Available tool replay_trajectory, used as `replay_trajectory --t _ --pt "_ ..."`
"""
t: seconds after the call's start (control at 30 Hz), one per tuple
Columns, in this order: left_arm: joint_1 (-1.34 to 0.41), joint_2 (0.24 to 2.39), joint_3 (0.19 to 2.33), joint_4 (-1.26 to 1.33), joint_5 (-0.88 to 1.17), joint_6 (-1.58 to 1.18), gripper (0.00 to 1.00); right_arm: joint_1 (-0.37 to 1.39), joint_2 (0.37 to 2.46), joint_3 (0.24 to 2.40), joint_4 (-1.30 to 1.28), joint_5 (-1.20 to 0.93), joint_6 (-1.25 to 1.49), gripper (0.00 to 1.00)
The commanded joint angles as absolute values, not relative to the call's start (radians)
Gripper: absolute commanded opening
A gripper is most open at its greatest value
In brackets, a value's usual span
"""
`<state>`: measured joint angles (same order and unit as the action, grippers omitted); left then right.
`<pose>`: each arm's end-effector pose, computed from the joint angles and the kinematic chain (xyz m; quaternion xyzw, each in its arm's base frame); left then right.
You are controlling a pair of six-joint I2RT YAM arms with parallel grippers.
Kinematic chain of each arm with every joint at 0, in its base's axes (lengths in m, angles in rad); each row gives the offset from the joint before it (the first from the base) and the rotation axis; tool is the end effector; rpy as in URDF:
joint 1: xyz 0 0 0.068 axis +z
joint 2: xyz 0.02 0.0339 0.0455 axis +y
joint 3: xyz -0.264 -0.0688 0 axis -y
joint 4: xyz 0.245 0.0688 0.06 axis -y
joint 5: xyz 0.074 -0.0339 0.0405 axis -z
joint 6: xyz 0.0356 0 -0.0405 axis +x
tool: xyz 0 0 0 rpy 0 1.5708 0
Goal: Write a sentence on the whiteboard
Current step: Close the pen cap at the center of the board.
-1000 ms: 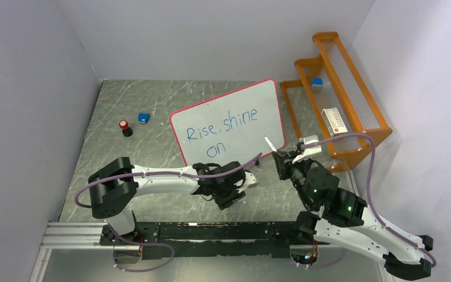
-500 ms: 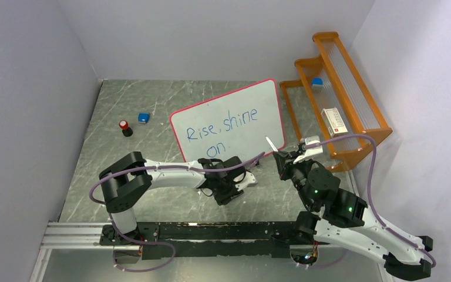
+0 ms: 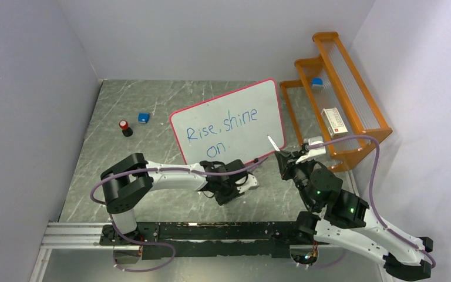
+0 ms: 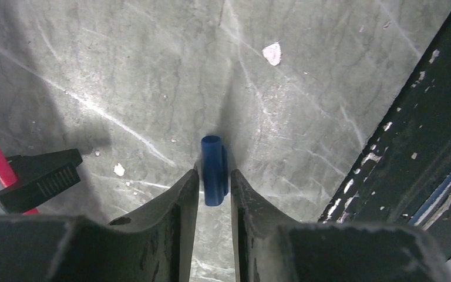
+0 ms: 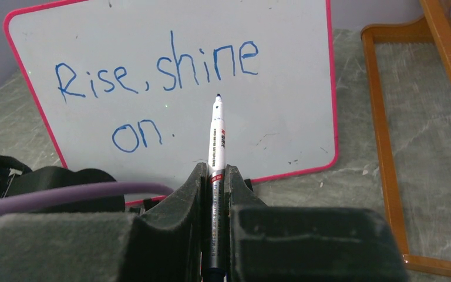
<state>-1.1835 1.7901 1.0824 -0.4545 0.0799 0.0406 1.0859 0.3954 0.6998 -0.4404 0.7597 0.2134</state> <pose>0.1281 -0.3215 0.1570 0.5688 0.7962 -0.1425 0.1494 0.0641 0.0691 0.3323 -0.0748 0.7373 0.1469 0.6552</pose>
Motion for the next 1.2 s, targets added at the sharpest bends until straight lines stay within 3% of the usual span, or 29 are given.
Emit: replay_trajectory --t 0.0,0.23,0.47,0.73,1.17 --pt "-1.227 1.841 1.022 -0.485 0.057 0.006 0.31 1.083 0.384 0.695 -0.453 0.787 0.227 0.00" --pt "-1.241 1.856 0.996 -0.480 0.049 -0.028 0.27 1.083 0.383 0.697 -0.459 0.790 0.234 0.00" --pt "-1.241 1.776 0.997 -0.502 0.031 -0.020 0.05 1.083 0.369 0.695 -0.460 0.784 0.238 0.00" --pt "-1.241 1.623 1.011 -0.558 0.002 0.010 0.05 1.083 0.358 0.694 -0.458 0.764 0.240 0.00" --pt "-1.241 1.286 1.114 -0.717 -0.248 0.252 0.05 1.083 0.371 0.635 -0.364 0.628 0.276 0.00"
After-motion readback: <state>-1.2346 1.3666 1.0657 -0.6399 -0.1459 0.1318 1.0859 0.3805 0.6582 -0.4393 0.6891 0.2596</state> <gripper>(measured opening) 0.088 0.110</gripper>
